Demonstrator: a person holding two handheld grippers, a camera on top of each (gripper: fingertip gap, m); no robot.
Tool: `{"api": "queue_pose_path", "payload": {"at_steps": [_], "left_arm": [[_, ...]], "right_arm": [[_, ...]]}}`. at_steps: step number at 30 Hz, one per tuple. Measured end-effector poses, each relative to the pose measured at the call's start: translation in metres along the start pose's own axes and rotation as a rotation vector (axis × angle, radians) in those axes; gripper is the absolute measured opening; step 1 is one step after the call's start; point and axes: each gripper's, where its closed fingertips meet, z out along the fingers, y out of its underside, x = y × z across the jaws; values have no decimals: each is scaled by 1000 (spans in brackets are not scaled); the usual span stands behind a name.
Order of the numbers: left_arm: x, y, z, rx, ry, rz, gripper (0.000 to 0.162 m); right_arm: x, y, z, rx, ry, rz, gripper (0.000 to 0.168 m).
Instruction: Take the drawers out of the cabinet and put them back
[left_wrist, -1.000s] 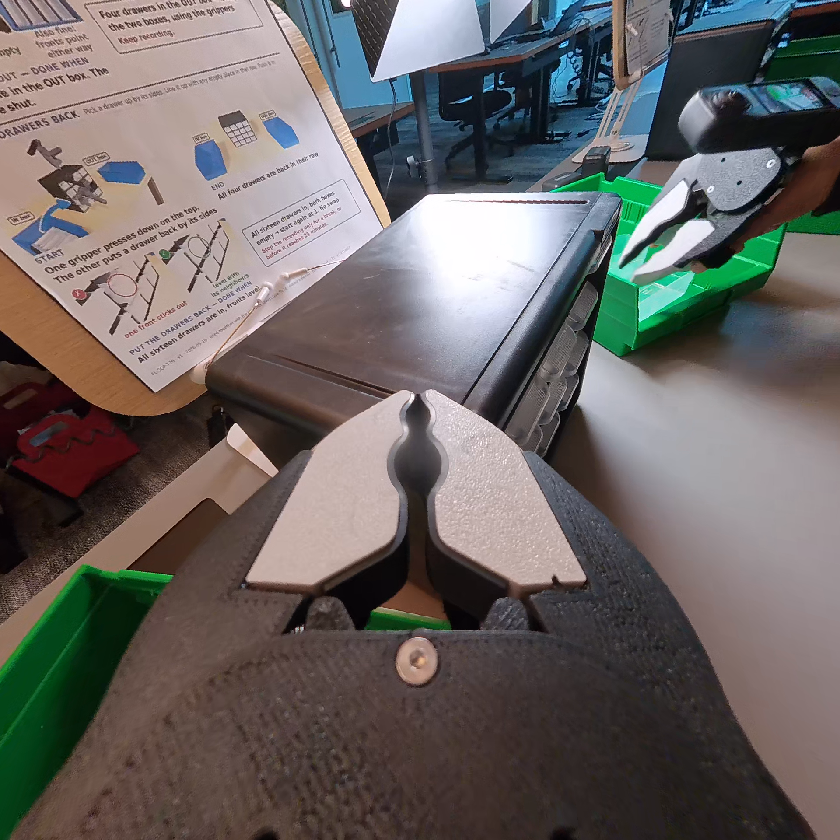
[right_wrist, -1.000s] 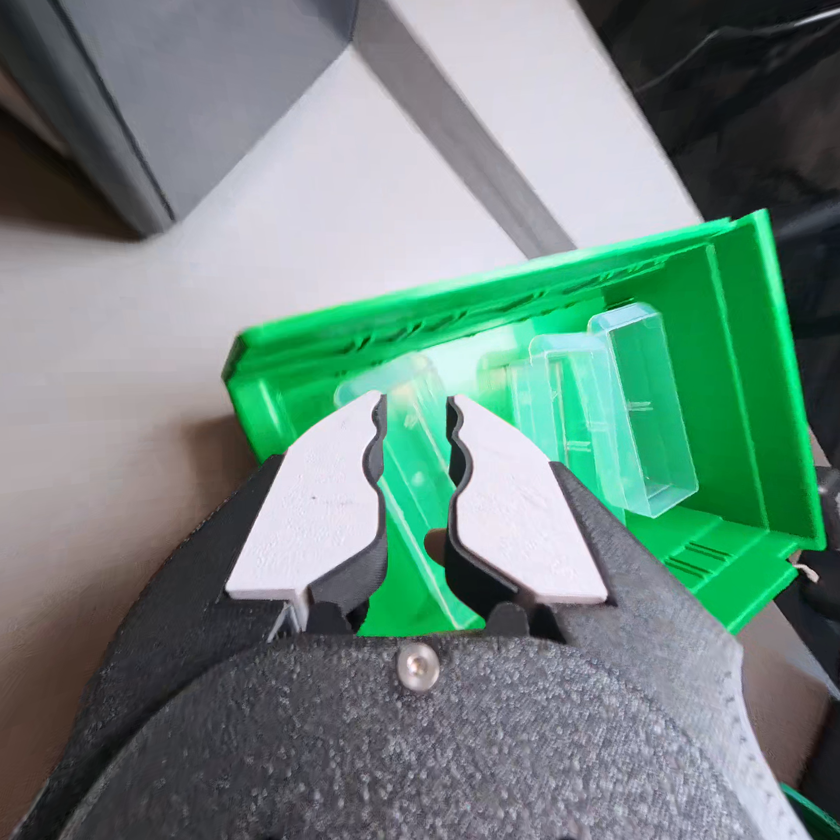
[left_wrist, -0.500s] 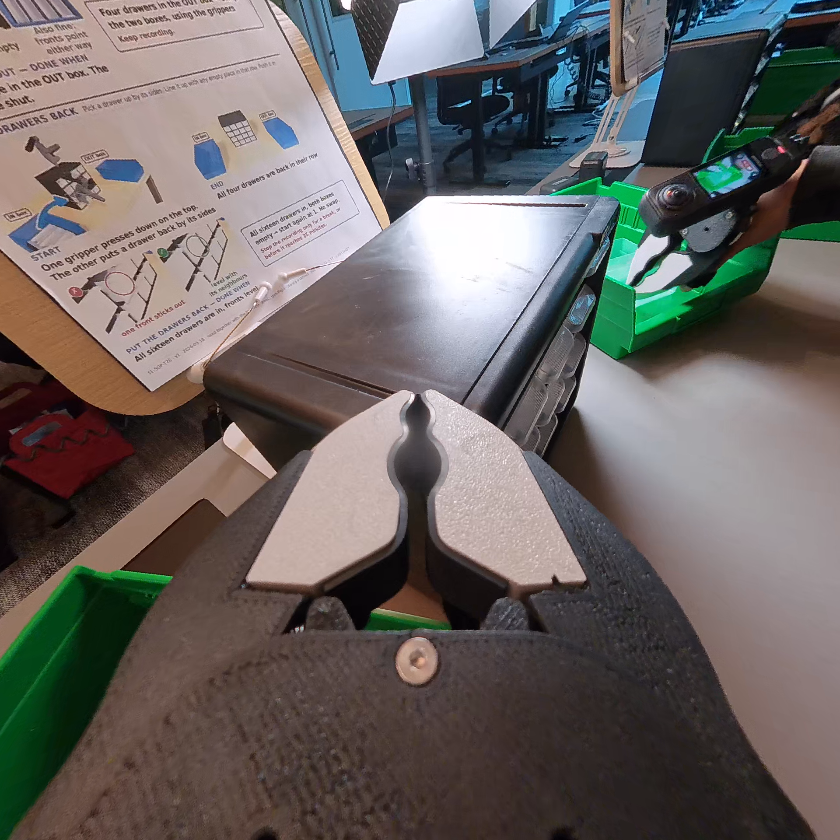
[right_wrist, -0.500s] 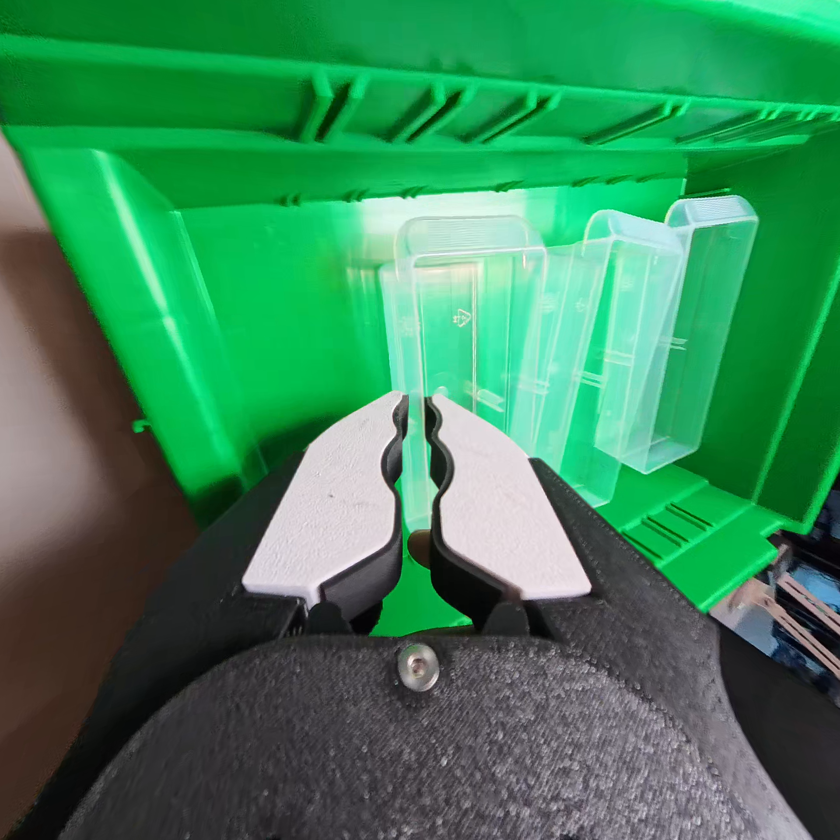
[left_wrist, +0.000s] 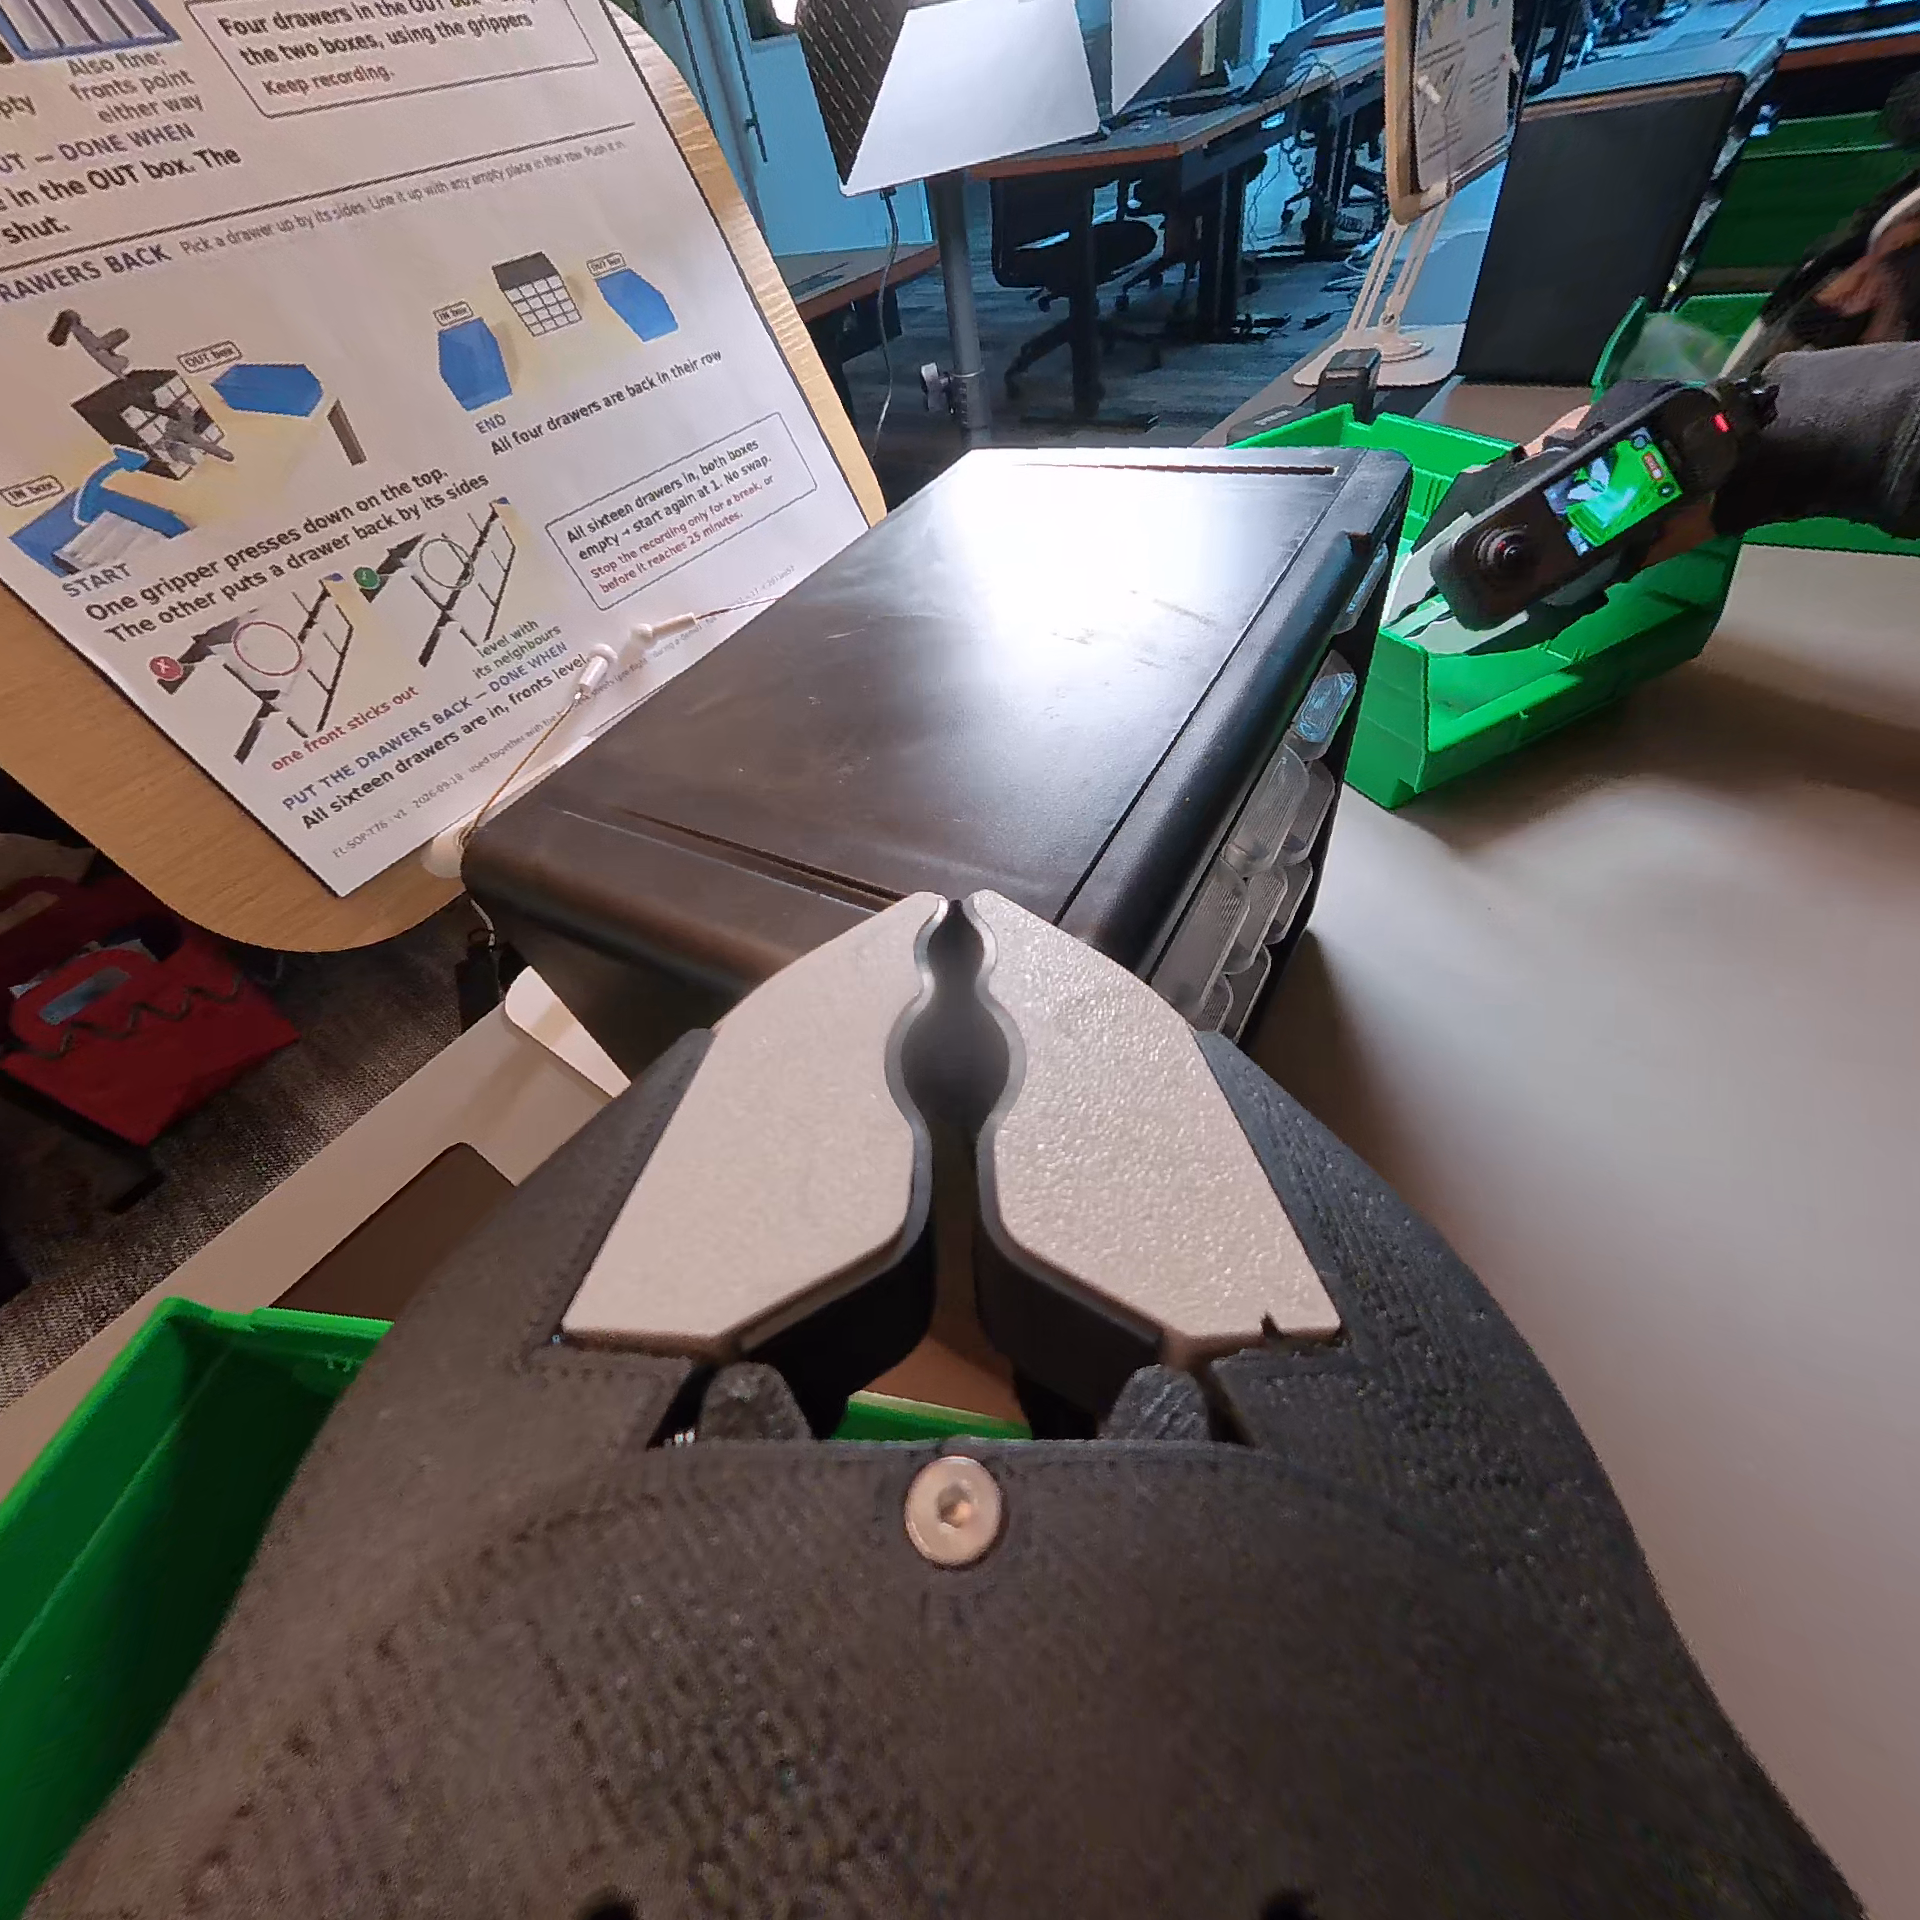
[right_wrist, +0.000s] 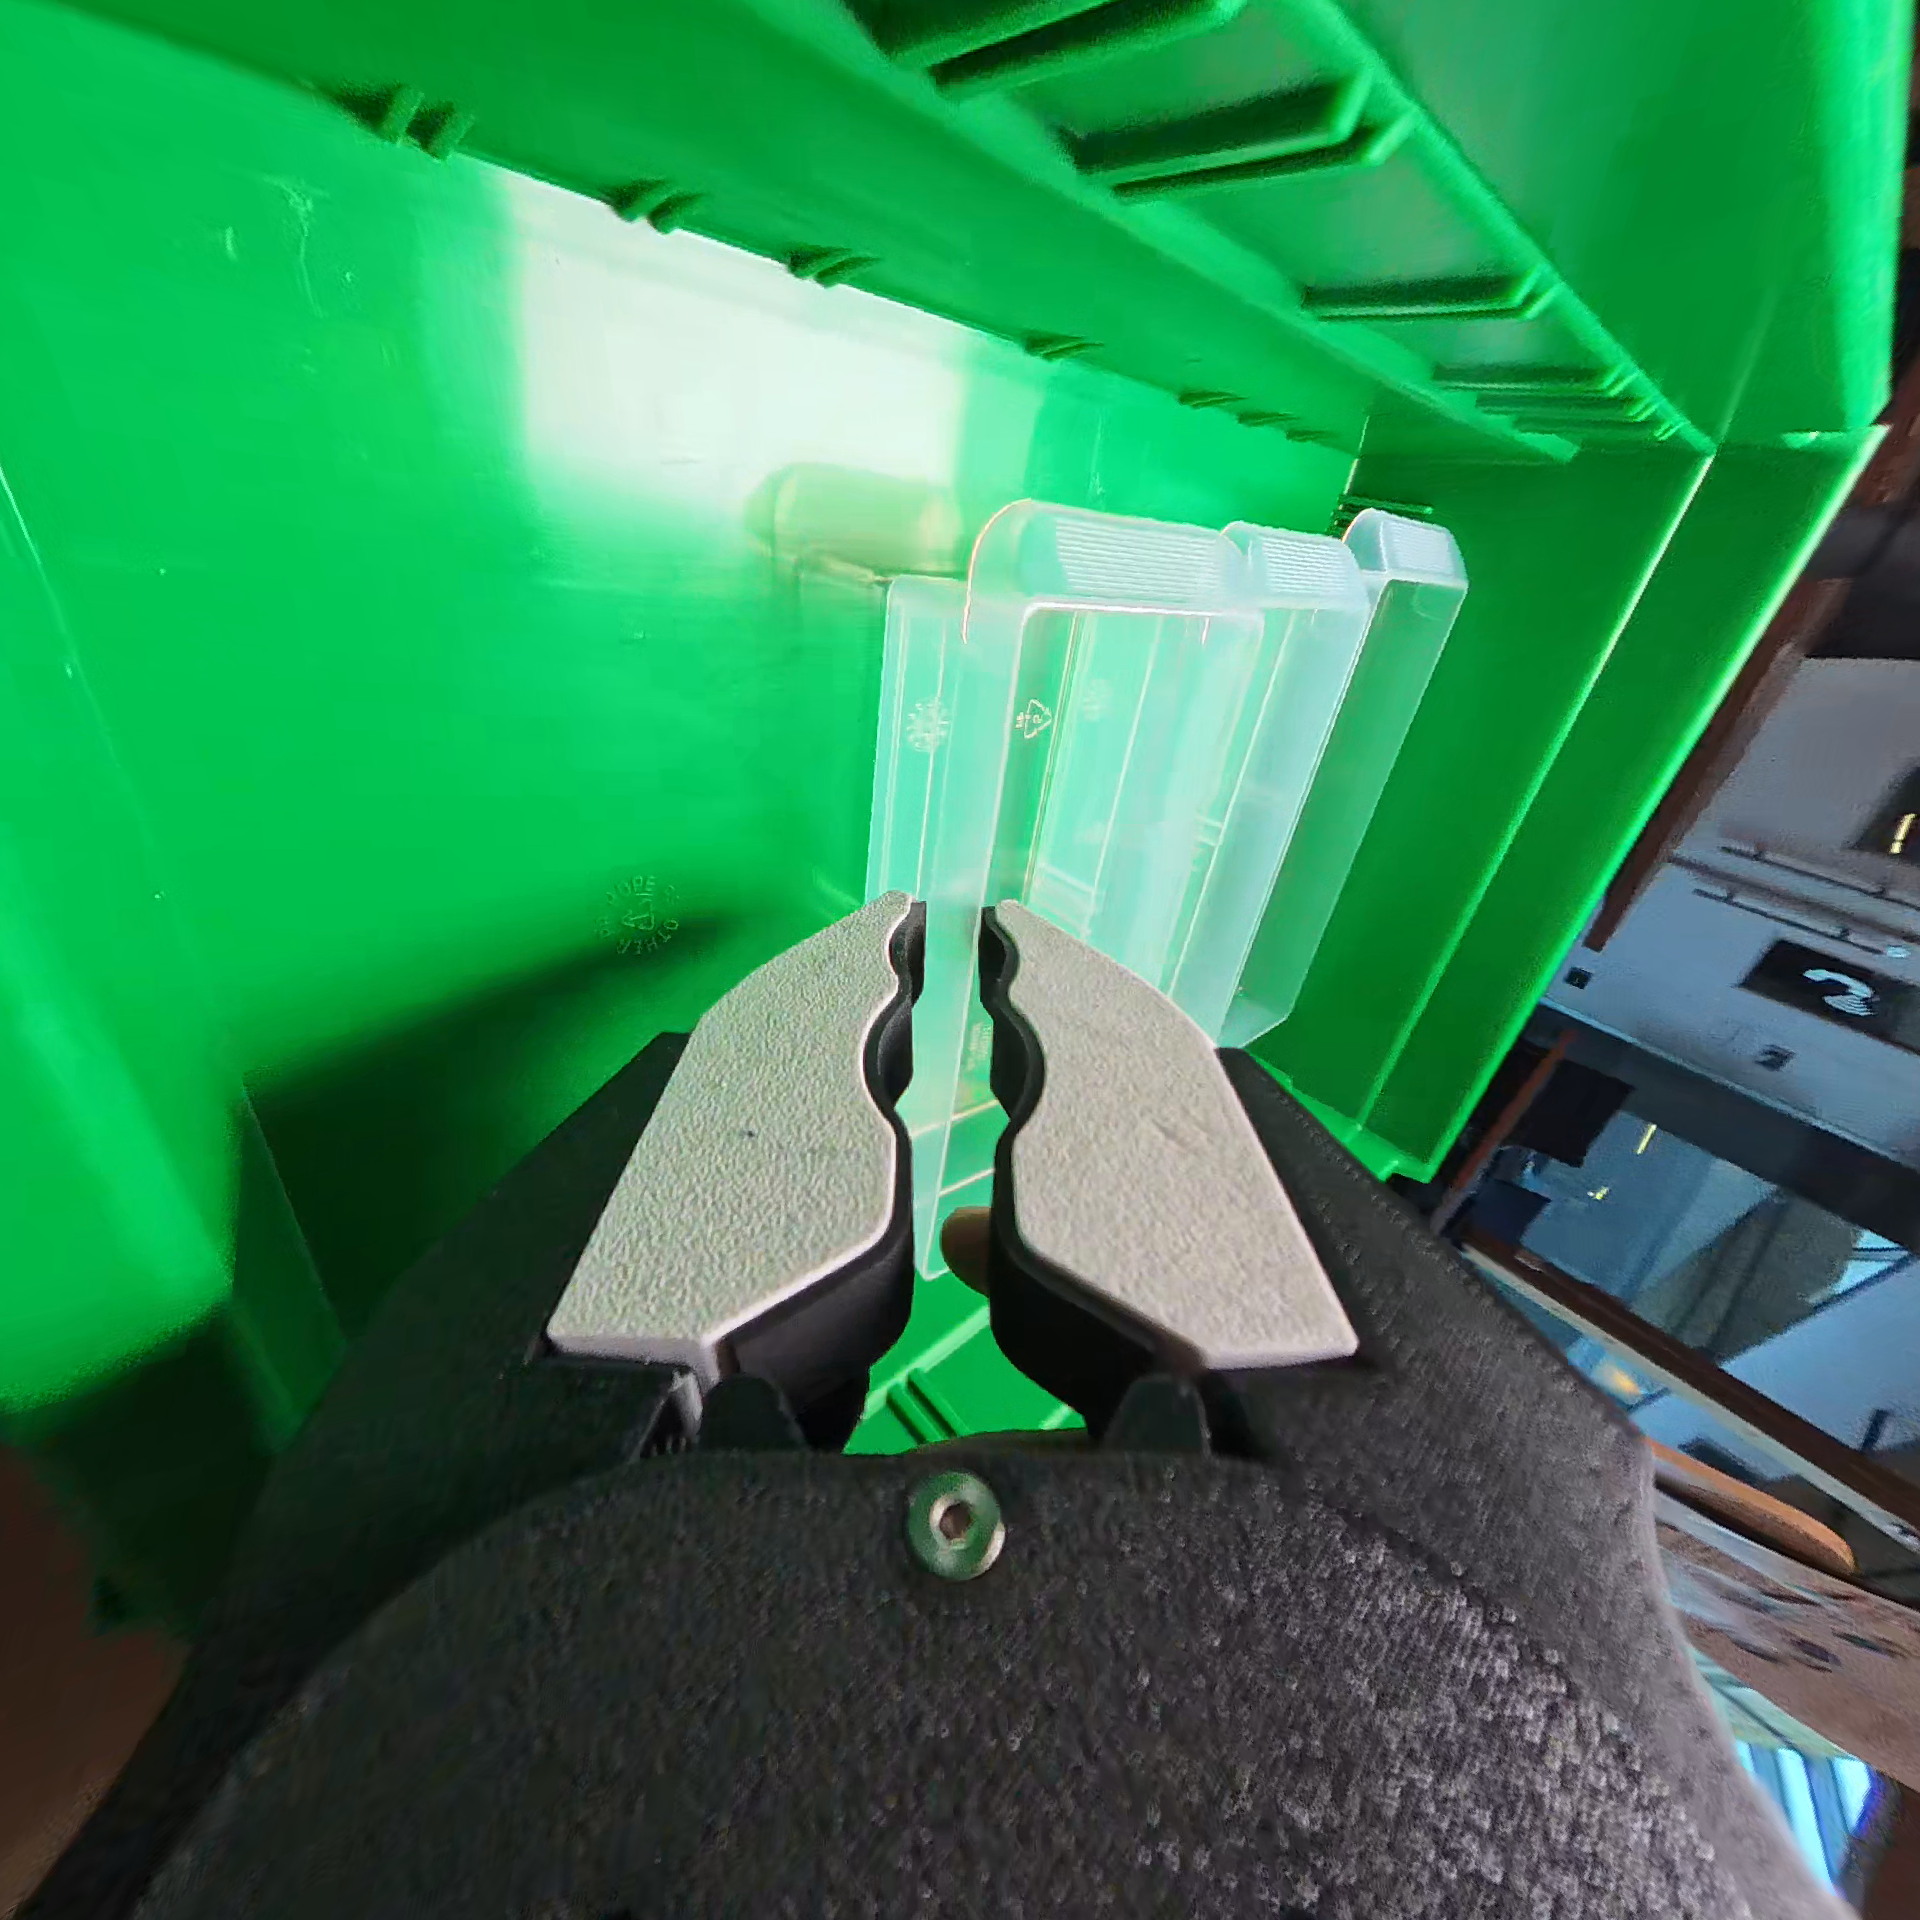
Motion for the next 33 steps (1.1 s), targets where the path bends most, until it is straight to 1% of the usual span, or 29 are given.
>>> {"api": "queue_pose_path", "payload": {"at_steps": [3, 5, 9, 12, 15, 17, 20, 23, 26, 30, 32, 33], "left_arm": [[0, 0, 0, -2, -3, 3, 0], [0, 0, 0, -2, -4, 4, 0], [0, 0, 0, -3, -3, 6, 0], [0, 0, 0, -3, -3, 4, 0], [0, 0, 0, -3, -5, 4, 0], [0, 0, 0, -4, -4, 1, 0], [0, 0, 0, -3, -5, -3, 0], [0, 0, 0, -5, -10, 0, 0], [0, 0, 0, -8, -16, 9, 0], [0, 0, 0, -10, -16, 15, 0], [0, 0, 0, -10, -15, 14, 0], [0, 0, 0, -9, -15, 13, 0]], "right_arm": [[1, 1, 0, 0, 2, 23, 11], [1, -1, -4, 22, -5, 74, 20], [11, -25, -32, 194, 3, 253, 23], [25, -51, -66, 357, 46, 356, 23], [37, -88, -116, 571, 82, 433, 22], [39, -115, -151, 706, 96, 444, 21], [32, -154, -192, 813, 174, 340, 21], [18, -186, -212, 839, 295, 187, 20], [13, -205, -215, 821, 444, 68, 20], [20, -216, -214, 767, 671, -66, 18], [24, -220, -211, 723, 775, -126, 14], [26, -220, -213, 718, 827, -133, 8]]}}
